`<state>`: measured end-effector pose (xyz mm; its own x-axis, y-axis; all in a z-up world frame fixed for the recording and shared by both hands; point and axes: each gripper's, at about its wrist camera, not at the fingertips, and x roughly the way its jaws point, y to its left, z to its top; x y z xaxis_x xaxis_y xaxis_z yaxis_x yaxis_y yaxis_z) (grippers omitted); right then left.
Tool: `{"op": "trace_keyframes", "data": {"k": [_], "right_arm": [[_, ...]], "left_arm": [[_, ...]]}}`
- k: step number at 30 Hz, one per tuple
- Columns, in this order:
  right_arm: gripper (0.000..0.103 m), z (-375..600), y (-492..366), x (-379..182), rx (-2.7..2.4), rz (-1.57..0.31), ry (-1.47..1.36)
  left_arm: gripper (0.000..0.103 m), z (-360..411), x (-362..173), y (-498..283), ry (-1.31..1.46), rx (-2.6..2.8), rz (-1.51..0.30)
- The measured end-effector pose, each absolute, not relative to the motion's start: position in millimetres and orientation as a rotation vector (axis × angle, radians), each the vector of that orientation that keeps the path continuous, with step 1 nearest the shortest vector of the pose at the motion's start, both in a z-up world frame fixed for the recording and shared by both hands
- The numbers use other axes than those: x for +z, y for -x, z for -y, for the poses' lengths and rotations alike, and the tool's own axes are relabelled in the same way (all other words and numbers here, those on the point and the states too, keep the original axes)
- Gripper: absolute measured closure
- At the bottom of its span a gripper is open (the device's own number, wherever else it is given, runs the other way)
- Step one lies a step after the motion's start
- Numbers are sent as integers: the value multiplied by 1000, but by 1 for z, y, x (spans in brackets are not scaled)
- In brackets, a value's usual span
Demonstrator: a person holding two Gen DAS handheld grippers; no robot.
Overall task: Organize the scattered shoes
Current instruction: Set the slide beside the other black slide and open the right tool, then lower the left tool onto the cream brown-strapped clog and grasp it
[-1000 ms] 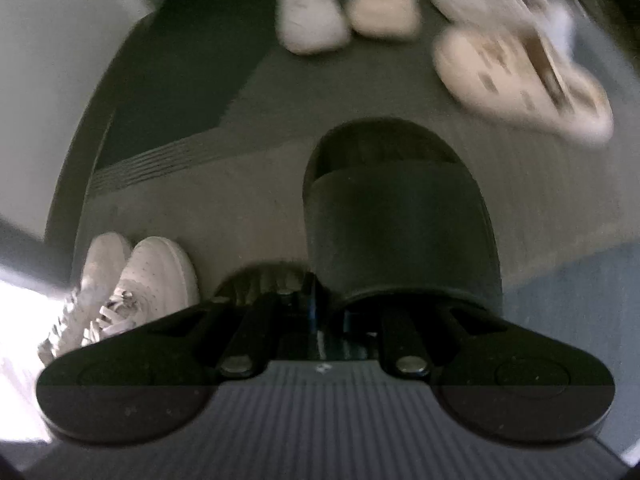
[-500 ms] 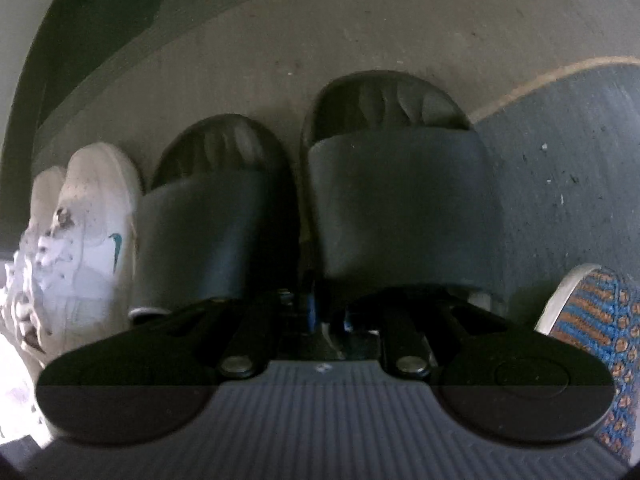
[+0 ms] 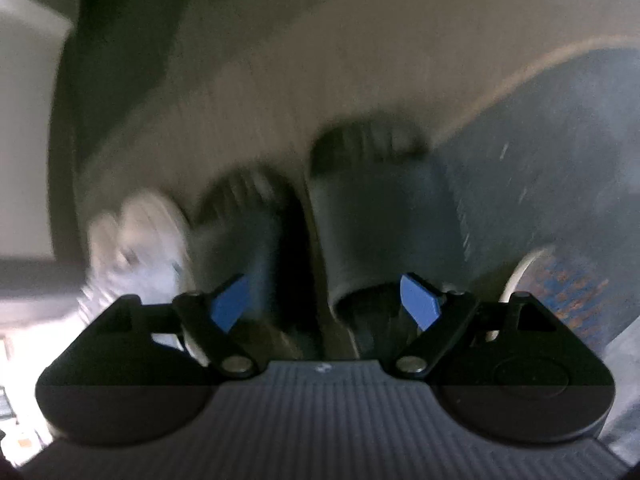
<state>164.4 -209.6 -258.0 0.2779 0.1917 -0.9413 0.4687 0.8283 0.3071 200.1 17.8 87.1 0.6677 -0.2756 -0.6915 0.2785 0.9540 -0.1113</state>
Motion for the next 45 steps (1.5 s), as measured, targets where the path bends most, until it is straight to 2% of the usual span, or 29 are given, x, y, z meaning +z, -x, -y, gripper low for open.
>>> {"op": "trace_keyframes", "data": {"k": [5,11,16,20,22,25,30,34,37,40,42,45], "right_arm": [[17,234,-180,-127,-213,-994,-555],[17,245,-139,30,-142,-687,-395],[16,252,-71,99,-107,-505,-315],[16,259,-35,93,-236,-330,-418],[16,261,-31,85,-283,-358,-502],[16,277,-22,78,-254,-366,-779],[16,282,-10,88,-260,-267,-739],[17,283,-19,79,-248,-349,-743],[17,295,-21,51,-244,-373,-874],[14,328,-31,-4,-376,-542,-1189],[14,343,-32,-24,-453,-583,-1342],[15,349,-46,-19,-440,-553,-1271]], "left_arm": [[0,-20,75,-203,59,-371,-893],[0,-22,66,-187,124,-395,-928],[0,2,45,-179,-57,-397,-937],[0,31,35,-190,-173,-332,-944],[0,47,30,-199,-189,-321,-962],[0,76,23,-209,-216,-336,-962],[0,140,-8,-225,-274,-431,-936],[3,201,-59,-251,-311,-492,-938],[9,241,-108,-274,-319,-500,-976],[11,271,-155,-295,-337,-504,-1014],[13,288,-181,-307,-350,-510,-1021],[13,321,-221,-322,-394,-545,-991]]}}
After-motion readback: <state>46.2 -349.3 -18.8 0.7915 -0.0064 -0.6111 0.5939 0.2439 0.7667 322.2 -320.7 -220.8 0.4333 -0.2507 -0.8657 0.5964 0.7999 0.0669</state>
